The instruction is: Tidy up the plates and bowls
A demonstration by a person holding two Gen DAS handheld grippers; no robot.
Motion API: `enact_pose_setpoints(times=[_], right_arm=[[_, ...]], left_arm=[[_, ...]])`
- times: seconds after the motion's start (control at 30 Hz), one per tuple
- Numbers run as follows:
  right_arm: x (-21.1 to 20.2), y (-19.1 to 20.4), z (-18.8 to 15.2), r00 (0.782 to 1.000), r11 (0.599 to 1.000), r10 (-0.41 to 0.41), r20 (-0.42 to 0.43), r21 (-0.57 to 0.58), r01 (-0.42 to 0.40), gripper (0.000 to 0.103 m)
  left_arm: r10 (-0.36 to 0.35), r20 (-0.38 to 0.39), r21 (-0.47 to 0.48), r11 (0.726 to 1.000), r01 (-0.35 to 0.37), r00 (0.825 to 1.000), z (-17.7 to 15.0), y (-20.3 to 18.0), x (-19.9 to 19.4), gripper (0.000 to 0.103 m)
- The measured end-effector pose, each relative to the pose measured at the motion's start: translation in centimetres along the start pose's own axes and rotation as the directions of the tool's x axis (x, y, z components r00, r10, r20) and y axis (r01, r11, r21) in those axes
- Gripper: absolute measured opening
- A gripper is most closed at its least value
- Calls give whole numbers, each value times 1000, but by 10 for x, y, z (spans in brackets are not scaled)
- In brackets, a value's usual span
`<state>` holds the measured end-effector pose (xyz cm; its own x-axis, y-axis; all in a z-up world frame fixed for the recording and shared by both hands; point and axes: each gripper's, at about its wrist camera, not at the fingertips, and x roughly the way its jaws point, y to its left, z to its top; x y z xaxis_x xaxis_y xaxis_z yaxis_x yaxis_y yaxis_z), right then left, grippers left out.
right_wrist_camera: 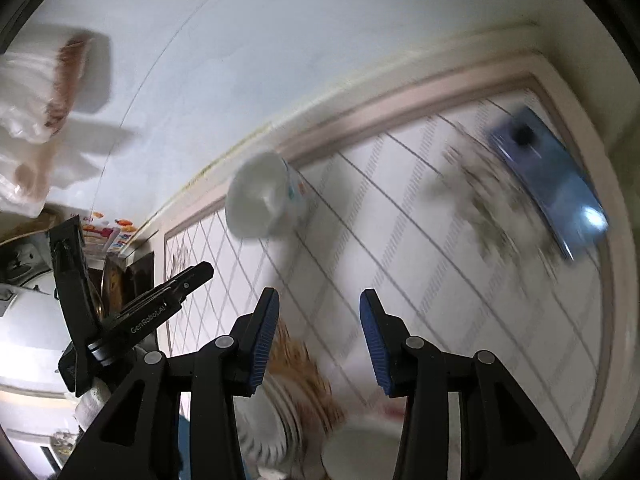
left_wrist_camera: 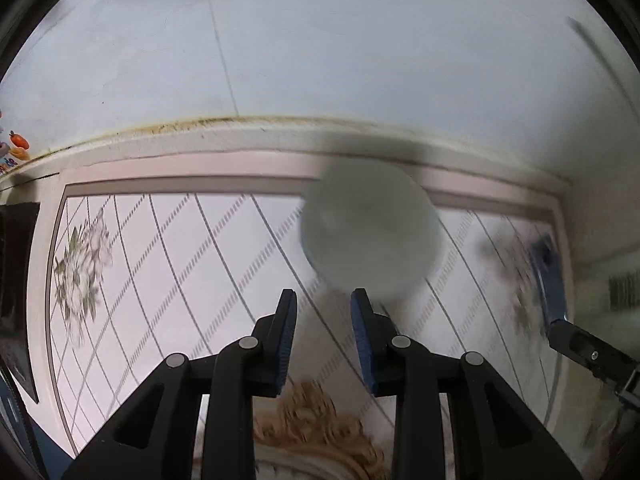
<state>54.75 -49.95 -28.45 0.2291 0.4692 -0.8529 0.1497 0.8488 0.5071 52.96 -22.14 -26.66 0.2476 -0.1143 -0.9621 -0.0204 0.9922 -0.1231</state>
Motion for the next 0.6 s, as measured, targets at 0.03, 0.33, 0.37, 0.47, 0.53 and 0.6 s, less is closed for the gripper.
enact_pose_setpoints(times=[0.03,0.33,0.37,0.47,0.53,0.6], right_arm=[[12,6,14,1000,1000,-1,-3,-10,1,45],[102,30,82,996,998,-25,-86,-63,20,45],[110,32,84,995,997,-30,-97,-71,23,45],[128,34,89,992,995,-45,-119,-92,34,45],[137,31,92,990,995,-47,-132,-98,34,45],[140,29,94,989,995,-47,-137,-98,34,45]], left_arm=[[4,-7,-10,1000,-4,1000,9,3,7,26],[51,-73,-19,998,-53,996,38,11,65,26],[55,-78,-13,998,-56,995,37,11,70,26],[71,-85,11,997,-70,994,33,4,79,26],[72,-90,25,997,-70,993,31,2,85,26],[70,-91,34,997,-67,993,26,0,88,26]])
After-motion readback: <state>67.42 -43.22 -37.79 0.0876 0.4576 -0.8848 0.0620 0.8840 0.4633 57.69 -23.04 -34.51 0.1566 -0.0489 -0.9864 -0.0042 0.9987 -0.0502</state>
